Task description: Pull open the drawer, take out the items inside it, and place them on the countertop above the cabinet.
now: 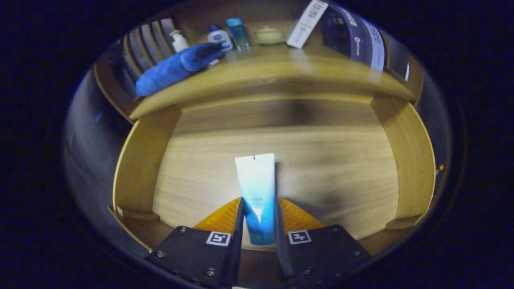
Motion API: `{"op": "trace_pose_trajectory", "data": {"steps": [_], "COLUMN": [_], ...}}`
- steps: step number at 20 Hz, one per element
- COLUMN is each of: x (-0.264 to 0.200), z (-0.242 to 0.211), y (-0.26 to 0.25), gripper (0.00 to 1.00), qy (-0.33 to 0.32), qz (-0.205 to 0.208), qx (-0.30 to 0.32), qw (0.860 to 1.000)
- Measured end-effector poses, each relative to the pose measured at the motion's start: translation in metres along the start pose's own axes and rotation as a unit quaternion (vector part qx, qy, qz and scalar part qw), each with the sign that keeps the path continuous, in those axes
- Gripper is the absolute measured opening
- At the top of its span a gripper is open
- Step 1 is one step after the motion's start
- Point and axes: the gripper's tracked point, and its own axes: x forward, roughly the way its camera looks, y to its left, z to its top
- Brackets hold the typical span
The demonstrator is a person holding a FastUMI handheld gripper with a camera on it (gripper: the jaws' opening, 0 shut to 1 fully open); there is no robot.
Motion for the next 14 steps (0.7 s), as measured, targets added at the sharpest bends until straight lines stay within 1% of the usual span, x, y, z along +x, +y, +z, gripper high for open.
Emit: {"op": "trace_pose_trajectory", "data": {"steps": [1,4,6,9,11,14], "x": [-0.007,-0.032,-0.051,-0.084,-0.108,-0.146], "z": [0.004,0.017,0.028,0.047,0.060,0.084], "y": [0.003,0.002,0.001,0.003,0.001,0.007], "gripper": [0.38,0.37,0.37,0.37,0.37,0.37], "qy": [-0.026,-0.101,-0.151,-0.220,-0.259,-0.321], "qz": [0.009,0.003,0.010,0.042,0.039,0.050], "qx": [-0.005,-0.012,0.001,0.030,0.021,0.001], "qw": [1.000,0.995,0.988,0.974,0.965,0.946]}}
